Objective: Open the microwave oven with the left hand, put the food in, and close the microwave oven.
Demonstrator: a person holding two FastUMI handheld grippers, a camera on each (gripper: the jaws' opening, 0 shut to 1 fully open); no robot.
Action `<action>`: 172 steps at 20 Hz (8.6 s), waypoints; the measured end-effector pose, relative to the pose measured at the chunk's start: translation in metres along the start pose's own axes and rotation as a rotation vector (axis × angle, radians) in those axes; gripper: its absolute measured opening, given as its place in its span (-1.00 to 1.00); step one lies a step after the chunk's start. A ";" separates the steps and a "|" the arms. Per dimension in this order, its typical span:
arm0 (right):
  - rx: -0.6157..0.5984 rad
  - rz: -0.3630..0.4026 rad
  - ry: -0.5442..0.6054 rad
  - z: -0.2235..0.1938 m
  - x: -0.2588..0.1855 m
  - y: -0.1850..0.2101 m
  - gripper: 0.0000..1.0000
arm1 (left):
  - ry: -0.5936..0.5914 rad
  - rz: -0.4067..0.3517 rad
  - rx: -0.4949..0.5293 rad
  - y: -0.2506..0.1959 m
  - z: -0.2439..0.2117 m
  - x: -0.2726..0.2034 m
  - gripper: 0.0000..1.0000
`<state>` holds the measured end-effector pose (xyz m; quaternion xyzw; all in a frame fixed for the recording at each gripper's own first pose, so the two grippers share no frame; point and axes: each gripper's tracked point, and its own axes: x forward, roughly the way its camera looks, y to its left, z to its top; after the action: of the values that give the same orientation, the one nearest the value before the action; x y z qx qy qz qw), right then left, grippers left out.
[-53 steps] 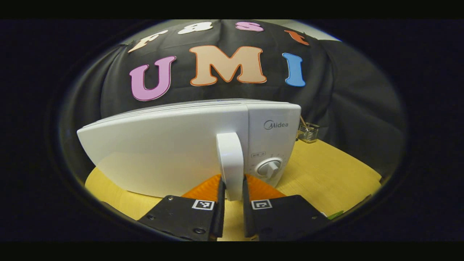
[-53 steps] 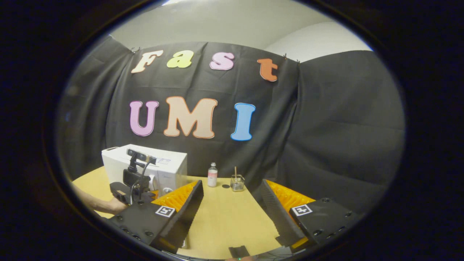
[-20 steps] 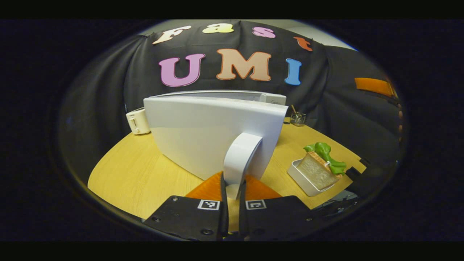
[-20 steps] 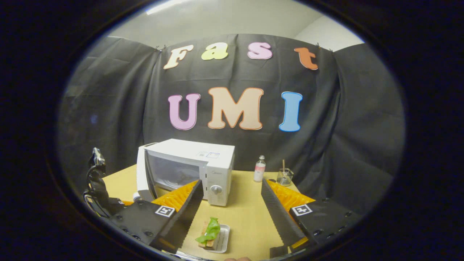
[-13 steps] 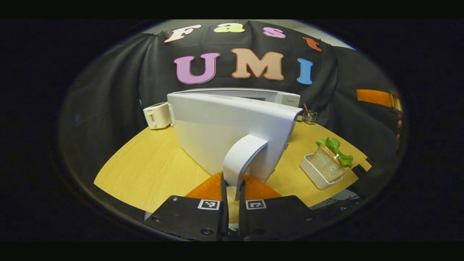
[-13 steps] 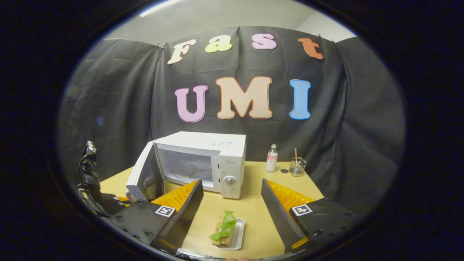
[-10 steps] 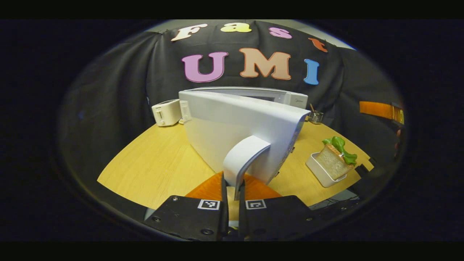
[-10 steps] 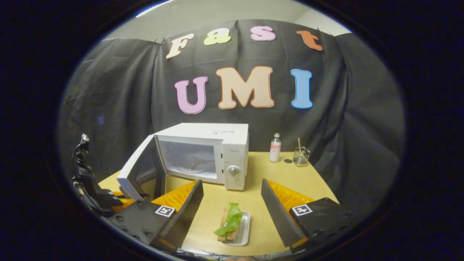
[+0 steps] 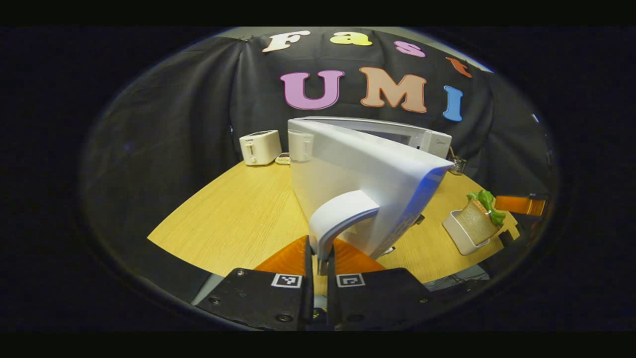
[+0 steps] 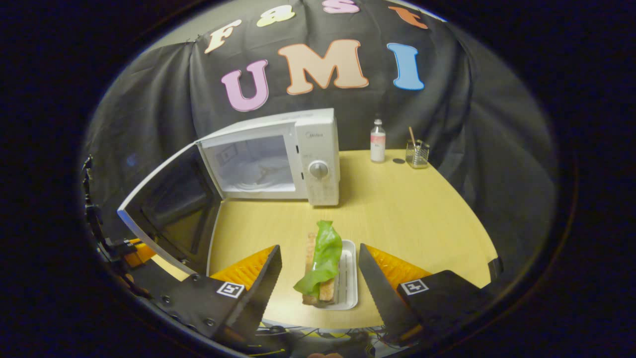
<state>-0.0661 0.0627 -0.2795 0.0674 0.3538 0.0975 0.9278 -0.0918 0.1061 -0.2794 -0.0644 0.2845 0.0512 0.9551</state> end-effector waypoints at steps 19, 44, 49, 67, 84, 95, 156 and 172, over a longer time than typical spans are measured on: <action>-0.043 -0.097 0.133 -0.059 0.032 0.001 0.20 | 0.051 -0.069 -0.052 0.024 -0.005 -0.005 -0.57; -0.107 -0.137 0.098 -0.015 0.033 0.001 -0.41 | -0.040 -0.076 0.038 0.043 0.021 -0.033 0.86; -0.132 -0.090 0.044 0.025 0.044 0.023 -0.41 | -0.106 -0.039 0.119 0.048 0.044 -0.042 0.96; 0.222 0.094 0.085 0.084 0.161 0.170 -0.32 | -0.211 -0.001 0.128 0.098 0.054 -0.095 0.97; 0.776 0.116 0.017 0.130 0.262 0.253 -0.29 | -0.181 0.116 0.042 0.157 0.052 -0.096 0.96; 0.951 0.026 -0.002 0.122 0.303 0.240 -0.29 | -0.141 0.203 0.005 0.194 0.039 -0.102 0.96; -0.145 -0.097 -0.632 0.278 -0.054 0.031 0.93 | -0.011 0.013 0.021 0.082 0.040 -0.006 -0.98; -0.128 -0.101 -0.641 0.287 -0.061 -0.050 0.94 | 0.001 -0.093 0.120 -0.036 0.051 0.025 -0.94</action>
<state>0.0883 -0.0162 -0.0369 0.0187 0.0400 0.0473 0.9979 -0.0384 0.0796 -0.2478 -0.0204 0.2843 -0.0105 0.9585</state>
